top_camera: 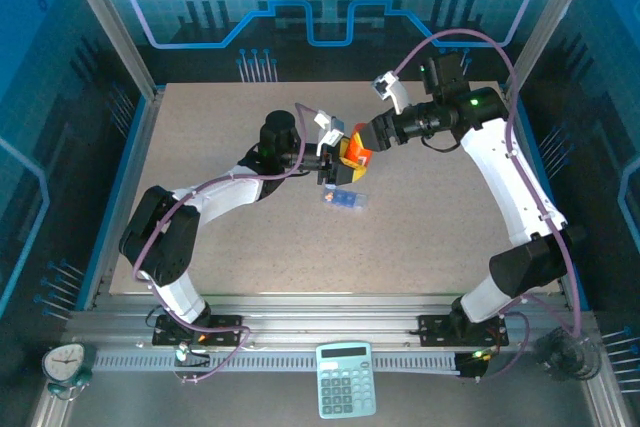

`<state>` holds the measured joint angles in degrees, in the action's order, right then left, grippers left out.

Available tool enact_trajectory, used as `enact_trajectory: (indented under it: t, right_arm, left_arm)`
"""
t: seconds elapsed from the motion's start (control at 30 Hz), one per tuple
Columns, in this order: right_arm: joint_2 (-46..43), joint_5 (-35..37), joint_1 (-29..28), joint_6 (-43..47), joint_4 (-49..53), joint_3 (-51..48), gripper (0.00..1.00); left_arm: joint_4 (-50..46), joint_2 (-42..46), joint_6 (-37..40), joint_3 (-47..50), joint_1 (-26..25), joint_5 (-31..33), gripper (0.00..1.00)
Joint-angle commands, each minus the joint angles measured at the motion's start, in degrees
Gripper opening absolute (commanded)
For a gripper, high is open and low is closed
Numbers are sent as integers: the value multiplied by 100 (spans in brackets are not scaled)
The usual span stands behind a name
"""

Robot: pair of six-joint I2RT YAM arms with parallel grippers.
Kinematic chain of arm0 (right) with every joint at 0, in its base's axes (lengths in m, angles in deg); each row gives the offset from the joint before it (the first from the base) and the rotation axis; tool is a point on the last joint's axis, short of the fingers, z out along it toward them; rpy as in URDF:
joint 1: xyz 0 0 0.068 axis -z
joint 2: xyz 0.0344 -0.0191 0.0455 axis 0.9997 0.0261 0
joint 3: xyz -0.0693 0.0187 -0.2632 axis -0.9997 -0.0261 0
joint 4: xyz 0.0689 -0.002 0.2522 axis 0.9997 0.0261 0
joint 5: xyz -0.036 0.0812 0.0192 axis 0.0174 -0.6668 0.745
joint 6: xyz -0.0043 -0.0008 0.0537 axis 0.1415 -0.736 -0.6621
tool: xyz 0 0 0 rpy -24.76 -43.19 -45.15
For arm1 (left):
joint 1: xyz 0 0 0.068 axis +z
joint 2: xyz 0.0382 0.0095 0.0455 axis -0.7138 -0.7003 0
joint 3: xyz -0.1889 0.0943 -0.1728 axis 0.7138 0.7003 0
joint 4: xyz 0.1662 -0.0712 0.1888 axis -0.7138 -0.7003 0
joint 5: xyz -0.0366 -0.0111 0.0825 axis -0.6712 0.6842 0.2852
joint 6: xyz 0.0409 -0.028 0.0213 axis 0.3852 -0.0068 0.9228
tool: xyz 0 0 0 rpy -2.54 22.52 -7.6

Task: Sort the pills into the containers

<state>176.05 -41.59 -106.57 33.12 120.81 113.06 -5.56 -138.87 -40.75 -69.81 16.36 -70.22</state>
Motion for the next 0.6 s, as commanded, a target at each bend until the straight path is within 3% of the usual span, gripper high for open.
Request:
enact_trajectory:
  t: [0.0, 0.3, 0.43, 0.57]
  right_arm:
    - [4, -50, -74, -80, -43, 47, 63]
    - [-182, 131, -236, -618, -532, -575, 36]
    - [-331, 696, -419, -1377, -1088, -1137, 17]
    - [-596, 1343, -611, -2481, -1953, -1943, 13]
  left_arm:
    - [13, 68, -51, -226, 57, -217, 0]
    - [52, 85, -27, -261, 52, 24, 0]
    - [134, 195, 156, -178, -21, 505, 0]
    - [397, 360, 509, 62, -213, 1241, 0]
